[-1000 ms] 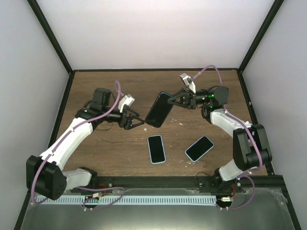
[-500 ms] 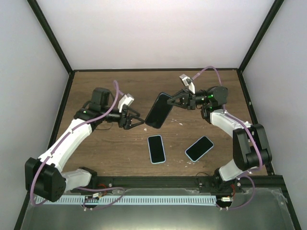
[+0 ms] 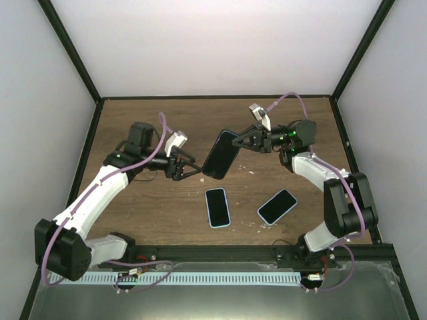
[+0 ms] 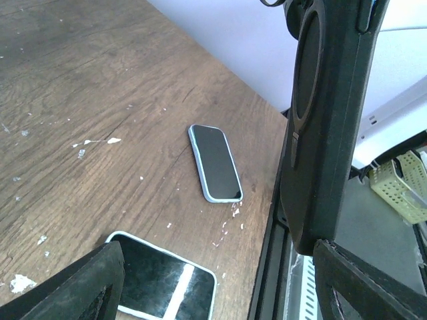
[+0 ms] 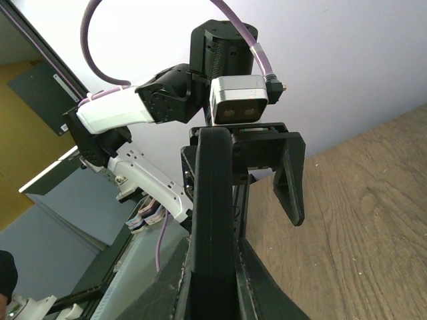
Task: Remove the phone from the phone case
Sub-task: Remove the phone case from the phone.
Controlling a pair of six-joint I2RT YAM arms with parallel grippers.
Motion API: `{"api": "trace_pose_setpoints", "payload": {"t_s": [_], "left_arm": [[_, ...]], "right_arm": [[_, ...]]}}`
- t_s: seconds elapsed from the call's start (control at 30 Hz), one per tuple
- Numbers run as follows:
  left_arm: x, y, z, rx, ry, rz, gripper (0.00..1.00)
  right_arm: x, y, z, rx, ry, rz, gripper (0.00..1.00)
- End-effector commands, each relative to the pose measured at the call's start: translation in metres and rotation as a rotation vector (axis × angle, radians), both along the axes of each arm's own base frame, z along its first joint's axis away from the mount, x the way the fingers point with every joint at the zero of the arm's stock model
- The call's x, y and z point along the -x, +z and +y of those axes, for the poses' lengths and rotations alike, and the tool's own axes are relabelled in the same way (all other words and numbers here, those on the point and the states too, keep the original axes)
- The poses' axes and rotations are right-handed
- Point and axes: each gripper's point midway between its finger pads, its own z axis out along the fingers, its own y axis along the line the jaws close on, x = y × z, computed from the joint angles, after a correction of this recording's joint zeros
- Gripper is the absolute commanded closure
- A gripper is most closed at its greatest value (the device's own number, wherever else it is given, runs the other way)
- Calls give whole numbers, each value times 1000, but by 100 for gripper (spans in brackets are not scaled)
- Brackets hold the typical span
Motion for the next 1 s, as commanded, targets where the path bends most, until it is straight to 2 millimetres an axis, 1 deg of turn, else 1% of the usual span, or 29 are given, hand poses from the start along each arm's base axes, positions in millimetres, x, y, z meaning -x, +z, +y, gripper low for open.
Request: {"api": "trace_pose_setpoints", "payload": {"t_s": [0.0, 0.37, 0.67, 0.97], "left_arm": [[7, 4, -5, 32, -50, -18, 22], [9, 4, -5, 34, -53, -20, 27], [15, 7, -6, 58, -82, -19, 28], [12, 6, -5, 45, -70, -28, 31]], "right_arm": [[5, 17, 2, -36, -16, -60, 99], [3, 14, 3, -37, -23, -48, 99], [1, 12, 3, -35, -26, -36, 99], [1, 12, 3, -37, -27, -34, 99]]}}
